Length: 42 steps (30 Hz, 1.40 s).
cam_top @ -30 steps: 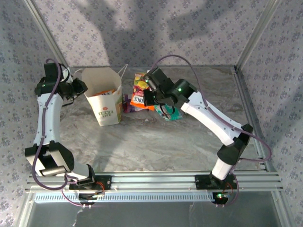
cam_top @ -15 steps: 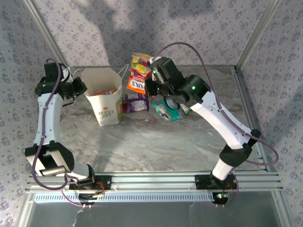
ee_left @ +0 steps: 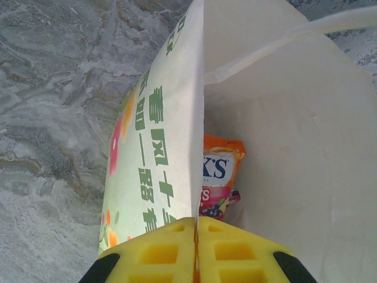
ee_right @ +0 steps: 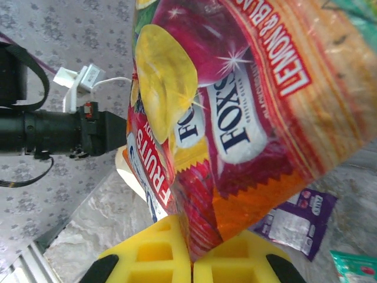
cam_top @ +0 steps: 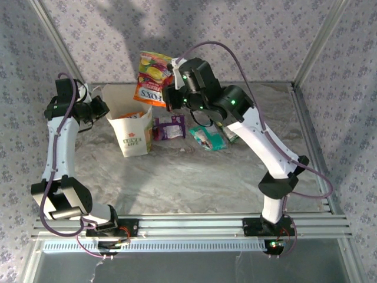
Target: Place the snacks into the paper bag
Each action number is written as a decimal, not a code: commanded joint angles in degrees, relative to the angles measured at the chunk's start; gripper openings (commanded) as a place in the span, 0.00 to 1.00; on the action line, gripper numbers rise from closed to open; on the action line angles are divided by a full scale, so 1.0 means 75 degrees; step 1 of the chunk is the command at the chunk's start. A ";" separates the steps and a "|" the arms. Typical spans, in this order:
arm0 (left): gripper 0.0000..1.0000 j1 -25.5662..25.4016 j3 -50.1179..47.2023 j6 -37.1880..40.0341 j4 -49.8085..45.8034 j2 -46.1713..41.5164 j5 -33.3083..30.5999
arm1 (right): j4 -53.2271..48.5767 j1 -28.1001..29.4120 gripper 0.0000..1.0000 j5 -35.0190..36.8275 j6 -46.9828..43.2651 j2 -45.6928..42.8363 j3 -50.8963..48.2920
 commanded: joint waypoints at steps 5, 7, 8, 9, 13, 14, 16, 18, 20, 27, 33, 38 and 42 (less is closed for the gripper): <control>0.10 -0.0001 -0.0131 -0.0005 0.0074 -0.0076 0.0073 | 0.0429 0.0086 0.00 -0.0771 -0.0202 0.0852 0.1218; 0.10 -0.0007 -0.0134 0.0009 0.0042 -0.0102 0.0023 | 0.0436 0.0085 0.00 -0.0841 -0.0182 0.1013 0.1322; 0.10 -0.0003 -0.0131 0.0015 0.0031 -0.0114 -0.0003 | 0.0447 0.0081 0.00 -0.0902 -0.0181 0.1104 0.1376; 0.10 -0.0001 -0.0133 0.0032 0.0014 -0.0125 -0.0017 | 0.0450 0.0069 0.00 -0.0968 -0.0179 0.1183 0.1422; 0.10 0.0002 -0.0190 -0.0001 0.0037 -0.0191 -0.0080 | 0.0708 0.0087 0.00 -0.1468 -0.0489 0.1408 0.1444; 0.10 -0.0002 -0.0230 -0.0034 0.0070 -0.0214 -0.0107 | 0.0821 0.0090 0.00 -0.1617 -0.0635 0.1469 0.1421; 0.10 0.0004 -0.0313 -0.0061 0.0120 -0.0275 -0.0116 | 0.0932 0.0102 0.00 -0.1824 -0.0768 0.1639 0.1478; 0.10 0.0011 -0.0383 -0.0043 0.0129 -0.0321 -0.0166 | 0.0981 0.0110 0.00 -0.1947 -0.0887 0.1816 0.1596; 0.10 0.0009 -0.0422 0.0003 0.0081 -0.0359 -0.0237 | 0.1012 0.0118 0.00 -0.1951 -0.0975 0.1960 0.1722; 0.10 0.0058 -0.0478 0.0033 0.0015 -0.0425 -0.0298 | 0.1125 0.0132 0.00 -0.1801 -0.1412 0.2200 0.1871; 0.10 0.0069 -0.0474 -0.0013 0.0015 -0.0420 -0.0227 | 0.1330 0.0108 0.00 -0.1494 -0.1642 0.2431 0.1865; 0.10 0.0068 -0.0497 -0.0026 -0.0007 -0.0432 -0.0204 | 0.1490 0.0101 0.00 -0.1522 -0.1655 0.2657 0.1877; 0.10 0.0063 -0.0487 -0.0002 -0.0041 -0.0431 -0.0201 | 0.1613 0.0082 0.00 -0.1499 -0.1652 0.2797 0.1894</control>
